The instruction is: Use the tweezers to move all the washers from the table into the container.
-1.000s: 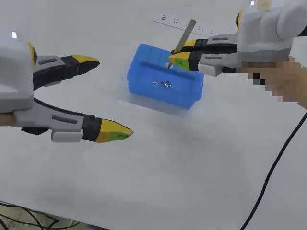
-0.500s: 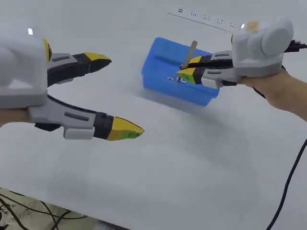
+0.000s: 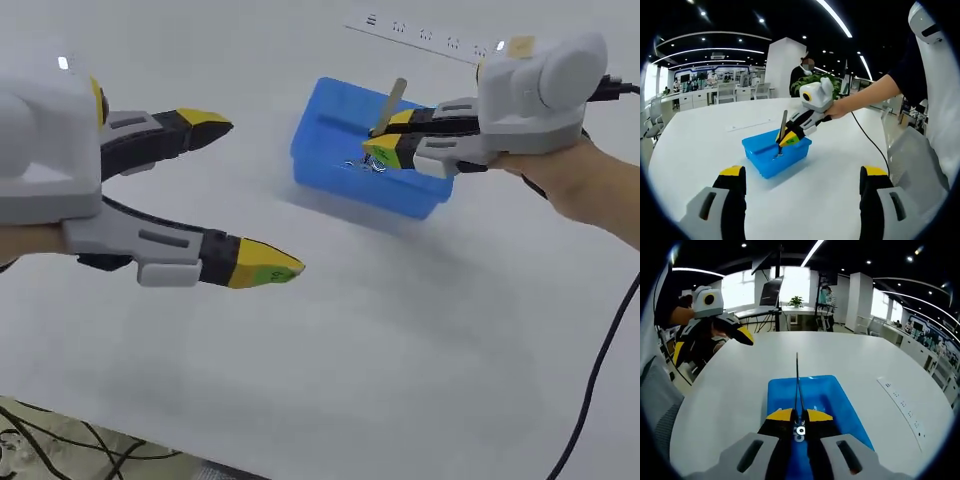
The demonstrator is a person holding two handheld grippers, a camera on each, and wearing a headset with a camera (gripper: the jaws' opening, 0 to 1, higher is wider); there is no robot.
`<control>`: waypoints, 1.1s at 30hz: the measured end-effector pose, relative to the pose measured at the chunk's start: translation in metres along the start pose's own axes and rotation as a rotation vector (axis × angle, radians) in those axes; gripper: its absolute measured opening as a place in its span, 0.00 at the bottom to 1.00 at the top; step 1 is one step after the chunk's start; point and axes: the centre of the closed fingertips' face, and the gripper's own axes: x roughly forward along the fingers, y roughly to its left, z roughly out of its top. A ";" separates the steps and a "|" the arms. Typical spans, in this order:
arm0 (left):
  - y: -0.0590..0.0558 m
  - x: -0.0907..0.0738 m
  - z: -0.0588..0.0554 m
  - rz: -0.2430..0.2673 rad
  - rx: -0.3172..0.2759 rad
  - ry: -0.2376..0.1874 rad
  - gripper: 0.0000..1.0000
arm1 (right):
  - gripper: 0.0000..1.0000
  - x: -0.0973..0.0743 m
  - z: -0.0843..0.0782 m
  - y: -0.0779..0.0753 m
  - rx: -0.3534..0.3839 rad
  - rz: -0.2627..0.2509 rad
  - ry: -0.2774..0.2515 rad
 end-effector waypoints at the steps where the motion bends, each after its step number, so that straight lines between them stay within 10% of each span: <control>1: 0.001 0.001 0.001 0.005 0.000 -0.004 1.00 | 0.09 -0.001 0.001 -0.001 0.000 -0.002 0.000; 13: 0.037 0.034 0.034 0.082 0.021 -0.041 0.92 | 0.08 -0.011 0.012 0.005 -0.010 -0.004 0.019; 18: 0.041 0.059 0.056 0.035 0.023 -0.092 0.87 | 0.08 -0.012 0.016 0.008 -0.017 -0.005 0.017; 33: 0.042 0.104 0.078 -0.118 0.192 -0.052 0.42 | 0.08 -0.016 0.017 0.021 -0.068 0.035 0.030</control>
